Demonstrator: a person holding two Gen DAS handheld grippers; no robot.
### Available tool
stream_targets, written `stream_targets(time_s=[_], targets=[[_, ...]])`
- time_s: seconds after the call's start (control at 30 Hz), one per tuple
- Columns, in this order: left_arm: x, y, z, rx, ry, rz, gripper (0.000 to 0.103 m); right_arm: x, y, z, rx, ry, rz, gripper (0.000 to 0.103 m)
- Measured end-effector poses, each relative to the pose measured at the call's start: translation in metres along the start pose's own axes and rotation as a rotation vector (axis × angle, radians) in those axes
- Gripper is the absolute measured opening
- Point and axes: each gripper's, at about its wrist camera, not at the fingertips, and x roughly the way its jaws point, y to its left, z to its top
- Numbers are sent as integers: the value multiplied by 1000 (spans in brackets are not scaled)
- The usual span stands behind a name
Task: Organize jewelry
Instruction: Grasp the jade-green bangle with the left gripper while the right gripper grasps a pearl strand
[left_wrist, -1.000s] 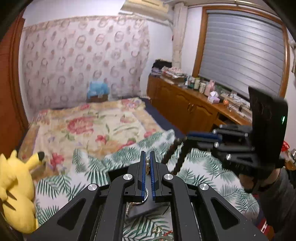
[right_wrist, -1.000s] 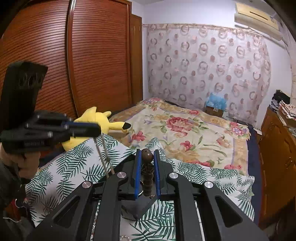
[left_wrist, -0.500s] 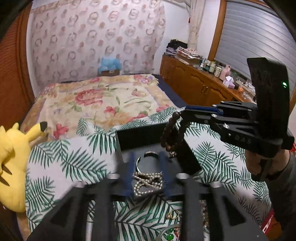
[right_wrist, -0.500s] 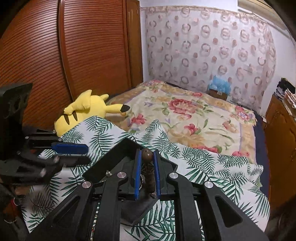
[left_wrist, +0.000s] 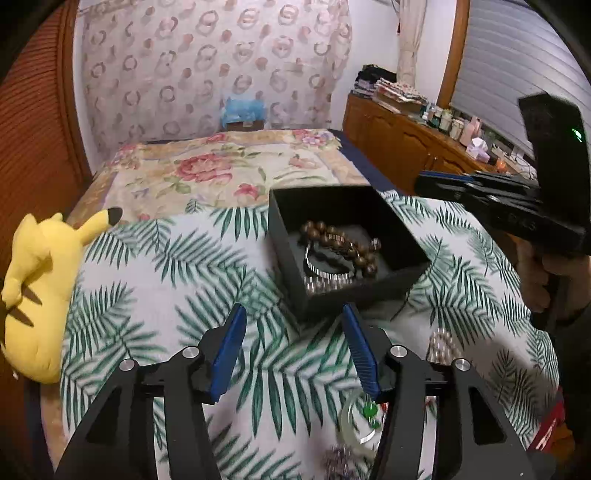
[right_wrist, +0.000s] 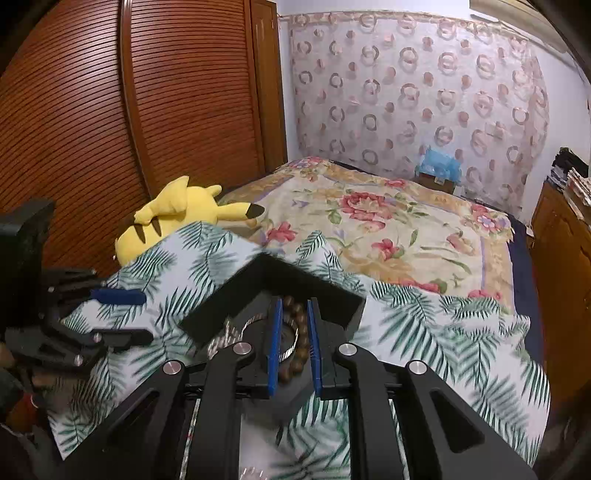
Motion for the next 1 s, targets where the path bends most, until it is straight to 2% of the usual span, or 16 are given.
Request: stream_targets(time_s=[0.23,0.47,0.67,0.9,1.0], targets=[[4,-5,-31,-3,51,-16,53,-18,12,-65,29,66,-12,15],[12,-17,-42,35,80,-35,53,-16,17,-115,70,163,-21,15],[17,-24,-45,52,94,-47,53,-11,24,-119,59,202,-12,15],[23,-30,-52,69,119,-53,53,3,33,-123,-2,262,-64,15],[26,-31,-54,71,130,-51,53,2,31,-124,-2,254,-63,15]])
